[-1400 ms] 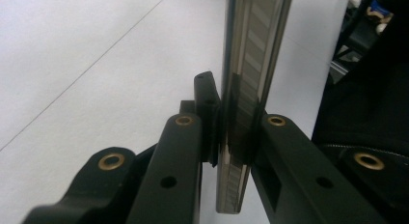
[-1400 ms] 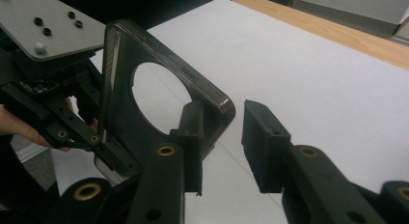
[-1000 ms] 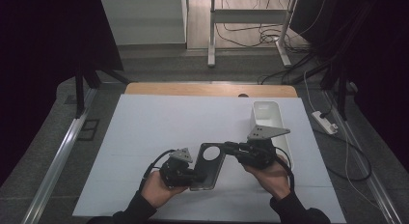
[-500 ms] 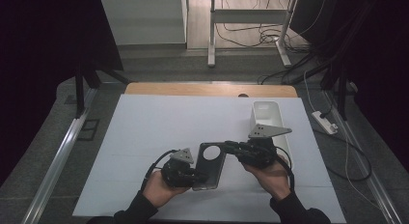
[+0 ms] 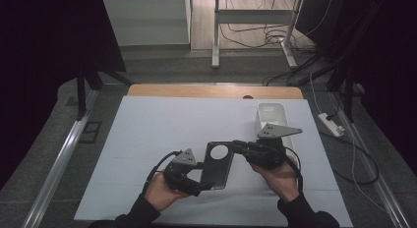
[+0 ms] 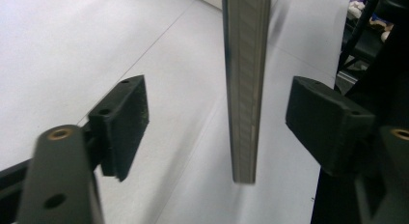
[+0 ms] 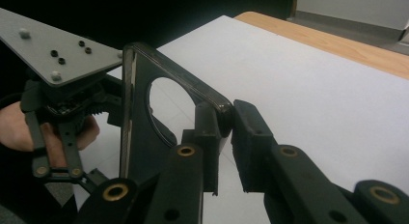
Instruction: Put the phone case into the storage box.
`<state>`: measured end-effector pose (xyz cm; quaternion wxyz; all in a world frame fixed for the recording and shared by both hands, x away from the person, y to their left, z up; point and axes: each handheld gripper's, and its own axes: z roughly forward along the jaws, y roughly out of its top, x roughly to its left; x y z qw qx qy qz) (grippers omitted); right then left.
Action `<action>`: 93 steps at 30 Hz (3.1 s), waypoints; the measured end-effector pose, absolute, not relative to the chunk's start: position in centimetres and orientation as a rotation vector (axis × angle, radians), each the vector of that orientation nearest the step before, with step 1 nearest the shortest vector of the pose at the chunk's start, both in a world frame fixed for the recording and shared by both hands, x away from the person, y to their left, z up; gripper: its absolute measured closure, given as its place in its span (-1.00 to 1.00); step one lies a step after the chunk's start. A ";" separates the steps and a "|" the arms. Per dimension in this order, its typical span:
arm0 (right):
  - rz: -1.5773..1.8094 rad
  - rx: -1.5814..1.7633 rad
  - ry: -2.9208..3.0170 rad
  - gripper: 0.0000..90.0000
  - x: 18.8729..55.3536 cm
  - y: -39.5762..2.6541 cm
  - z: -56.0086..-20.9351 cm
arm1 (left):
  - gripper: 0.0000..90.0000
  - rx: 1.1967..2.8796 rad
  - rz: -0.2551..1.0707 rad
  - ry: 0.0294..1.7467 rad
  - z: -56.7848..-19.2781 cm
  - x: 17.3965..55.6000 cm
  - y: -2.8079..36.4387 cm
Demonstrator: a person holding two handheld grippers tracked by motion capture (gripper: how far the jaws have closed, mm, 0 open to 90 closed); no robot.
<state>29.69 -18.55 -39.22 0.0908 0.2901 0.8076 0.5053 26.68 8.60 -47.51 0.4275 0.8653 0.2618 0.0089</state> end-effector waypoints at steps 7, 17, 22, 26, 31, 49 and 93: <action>1.479 0.877 2.382 0.78 30.0 -19.0 -39.0 | -0.67 2.150 0.021 0.673 -47.1 26.4 9.5; 1.480 0.887 2.357 0.78 30.6 -19.7 -38.6 | -0.93 2.131 0.089 0.722 -47.3 25.7 11.4; 1.479 0.885 2.345 0.78 31.0 -20.0 -38.0 | -0.96 2.123 0.114 0.750 -47.6 25.2 12.6; 1.474 0.887 2.340 0.78 31.2 -20.1 -37.9 | -0.97 2.117 0.135 0.764 -47.8 24.9 13.3; 1.474 0.896 2.330 0.78 31.7 -20.5 -37.5 | -0.99 2.107 0.183 0.782 -48.1 24.3 14.5; 1.475 0.918 2.305 0.78 33.2 -21.4 -36.4 | -1.00 2.037 0.252 0.915 -48.8 22.0 18.6; 1.413 0.962 2.206 0.78 37.0 -24.3 -33.8 | -1.00 1.935 0.438 1.081 -50.1 17.7 24.3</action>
